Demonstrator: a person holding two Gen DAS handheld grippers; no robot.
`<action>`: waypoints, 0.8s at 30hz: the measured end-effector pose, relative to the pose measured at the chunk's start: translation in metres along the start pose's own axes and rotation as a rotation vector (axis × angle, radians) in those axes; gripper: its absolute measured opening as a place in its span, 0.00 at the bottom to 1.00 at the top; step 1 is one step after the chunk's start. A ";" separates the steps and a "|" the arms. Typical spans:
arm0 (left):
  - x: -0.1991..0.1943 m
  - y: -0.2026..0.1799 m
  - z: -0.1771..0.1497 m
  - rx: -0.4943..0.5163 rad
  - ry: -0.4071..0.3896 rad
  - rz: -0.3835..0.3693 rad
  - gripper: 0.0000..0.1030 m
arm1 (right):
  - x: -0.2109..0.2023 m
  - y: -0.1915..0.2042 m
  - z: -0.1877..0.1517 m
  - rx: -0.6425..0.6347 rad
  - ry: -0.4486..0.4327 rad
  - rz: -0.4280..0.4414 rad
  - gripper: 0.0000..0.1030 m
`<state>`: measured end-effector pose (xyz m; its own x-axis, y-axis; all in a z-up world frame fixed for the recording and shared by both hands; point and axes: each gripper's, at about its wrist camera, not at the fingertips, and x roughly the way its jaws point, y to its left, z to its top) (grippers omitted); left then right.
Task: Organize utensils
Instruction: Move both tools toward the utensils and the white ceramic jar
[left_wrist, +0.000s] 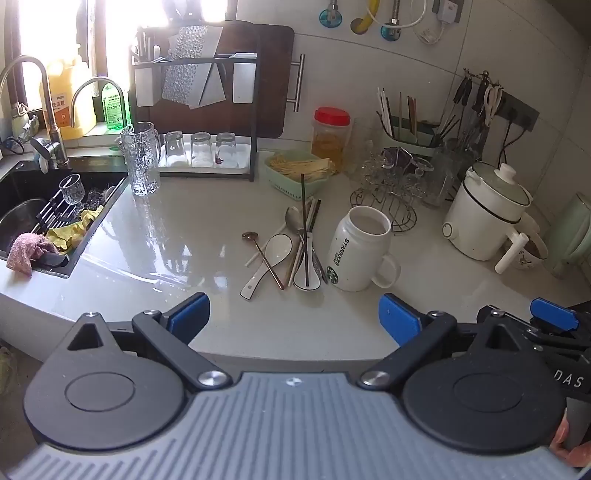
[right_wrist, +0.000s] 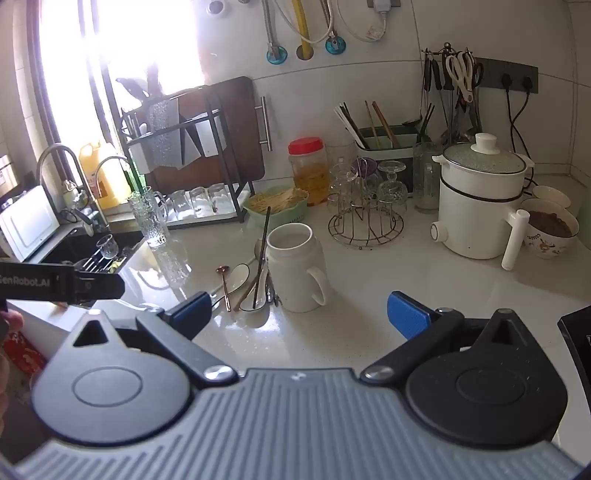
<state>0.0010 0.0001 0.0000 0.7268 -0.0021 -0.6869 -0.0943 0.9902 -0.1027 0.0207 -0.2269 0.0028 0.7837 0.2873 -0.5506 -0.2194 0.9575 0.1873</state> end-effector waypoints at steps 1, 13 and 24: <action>0.000 0.000 0.000 0.000 0.001 0.000 0.97 | 0.000 0.001 -0.001 -0.001 0.000 0.001 1.00; 0.006 0.011 -0.003 -0.004 0.001 -0.009 0.97 | 0.004 0.004 0.001 0.006 0.002 -0.014 1.00; 0.005 0.012 -0.003 -0.001 0.001 -0.012 0.97 | 0.005 0.006 0.001 0.002 0.009 -0.015 1.00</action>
<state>0.0016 0.0117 -0.0074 0.7272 -0.0141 -0.6863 -0.0859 0.9901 -0.1114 0.0235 -0.2196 0.0020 0.7819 0.2732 -0.5603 -0.2066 0.9616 0.1806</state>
